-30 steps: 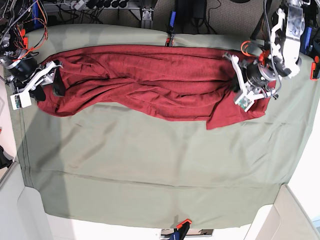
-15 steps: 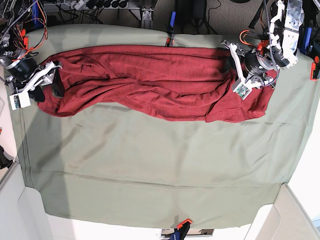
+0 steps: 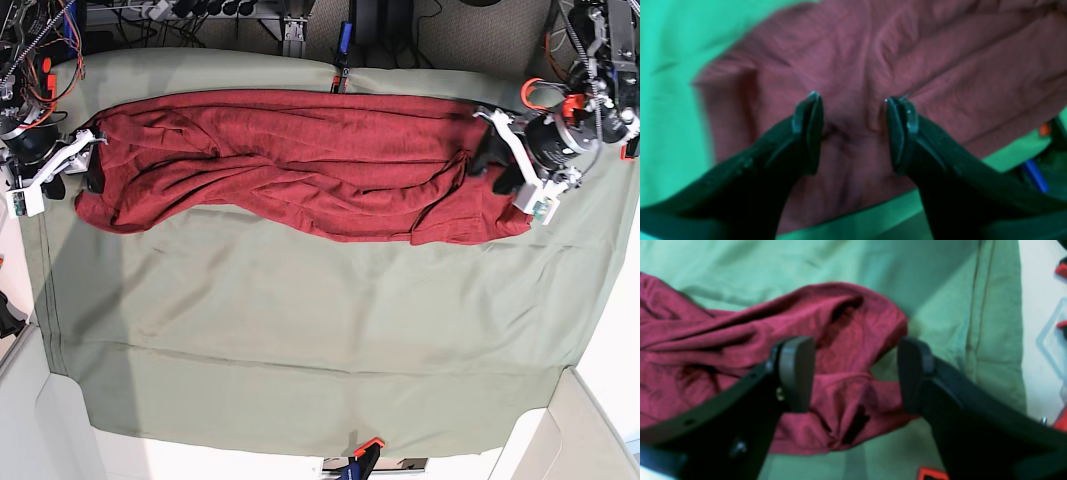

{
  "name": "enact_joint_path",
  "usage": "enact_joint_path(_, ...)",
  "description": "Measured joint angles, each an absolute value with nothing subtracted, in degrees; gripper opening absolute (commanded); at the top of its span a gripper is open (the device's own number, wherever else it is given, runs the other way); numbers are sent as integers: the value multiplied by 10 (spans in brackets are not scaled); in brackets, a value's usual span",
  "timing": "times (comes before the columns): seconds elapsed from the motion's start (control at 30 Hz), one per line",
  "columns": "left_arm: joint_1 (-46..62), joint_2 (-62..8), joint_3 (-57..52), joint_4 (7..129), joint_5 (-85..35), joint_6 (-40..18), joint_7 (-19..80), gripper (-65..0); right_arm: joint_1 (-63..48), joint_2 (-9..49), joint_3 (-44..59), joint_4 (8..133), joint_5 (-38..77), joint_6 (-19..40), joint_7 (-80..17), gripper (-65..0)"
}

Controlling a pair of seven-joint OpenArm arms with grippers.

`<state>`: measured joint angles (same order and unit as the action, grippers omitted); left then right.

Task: Fold the T-shirt properly
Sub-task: 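Grasp both ends of the red strip and pull it taut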

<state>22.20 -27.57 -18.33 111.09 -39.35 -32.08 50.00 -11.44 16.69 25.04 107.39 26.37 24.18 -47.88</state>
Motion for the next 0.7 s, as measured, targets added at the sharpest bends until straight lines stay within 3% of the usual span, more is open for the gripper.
enact_joint_path(0.27,225,-260,-319,1072,-473,-340,485,-314,-114,167,250,1022,263,240,-463,-266)
enact_joint_path(0.57,140,-257,-346,836,-490,-340,470,-314,-106,167,250,1021,287,243,-465,-266)
enact_joint_path(0.7,104,-258,-346,735,-543,-376,498,-310,-108,167,250,1021,287,243,-477,-266)
